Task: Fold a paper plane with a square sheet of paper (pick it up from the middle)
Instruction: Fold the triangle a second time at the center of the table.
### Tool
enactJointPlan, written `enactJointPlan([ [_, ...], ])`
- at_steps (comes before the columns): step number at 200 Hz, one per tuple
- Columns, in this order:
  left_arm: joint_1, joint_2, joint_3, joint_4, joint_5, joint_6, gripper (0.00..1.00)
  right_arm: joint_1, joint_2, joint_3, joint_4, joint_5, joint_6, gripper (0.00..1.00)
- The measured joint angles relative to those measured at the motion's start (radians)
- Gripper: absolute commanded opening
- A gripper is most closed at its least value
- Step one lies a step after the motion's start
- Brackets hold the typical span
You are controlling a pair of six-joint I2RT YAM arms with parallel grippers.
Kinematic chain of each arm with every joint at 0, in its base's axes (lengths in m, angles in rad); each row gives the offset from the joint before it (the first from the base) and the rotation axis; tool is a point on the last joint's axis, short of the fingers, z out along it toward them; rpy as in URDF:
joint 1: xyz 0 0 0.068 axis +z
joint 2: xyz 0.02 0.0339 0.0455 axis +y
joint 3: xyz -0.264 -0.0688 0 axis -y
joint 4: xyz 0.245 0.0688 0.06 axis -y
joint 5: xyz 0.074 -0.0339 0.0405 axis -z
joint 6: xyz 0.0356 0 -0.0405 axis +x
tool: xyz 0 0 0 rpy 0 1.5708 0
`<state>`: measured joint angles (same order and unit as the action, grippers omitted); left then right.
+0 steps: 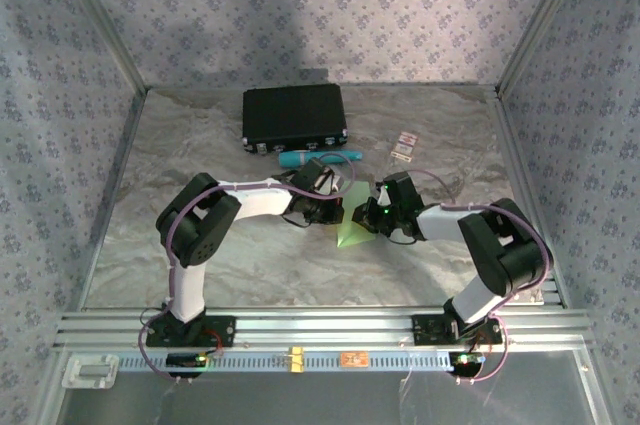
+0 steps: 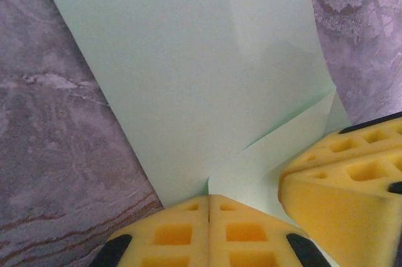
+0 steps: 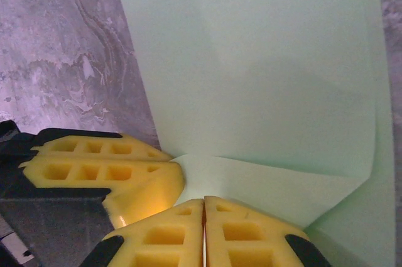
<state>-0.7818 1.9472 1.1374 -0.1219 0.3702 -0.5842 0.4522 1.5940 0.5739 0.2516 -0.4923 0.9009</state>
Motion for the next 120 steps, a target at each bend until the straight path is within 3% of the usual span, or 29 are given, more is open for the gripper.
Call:
enactJointPlan([
  [52, -0.002, 0.0, 0.0, 0.001, 0.0, 0.0, 0.07, 0.0, 0.011, -0.019, -0.001, 0.018, -0.007, 0.09],
  [120, -0.015, -0.033, 0.0, -0.018, -0.042, -0.014, 0.31, 0.0, 0.01, -0.035, 0.03, 0.017, -0.011, 0.09],
])
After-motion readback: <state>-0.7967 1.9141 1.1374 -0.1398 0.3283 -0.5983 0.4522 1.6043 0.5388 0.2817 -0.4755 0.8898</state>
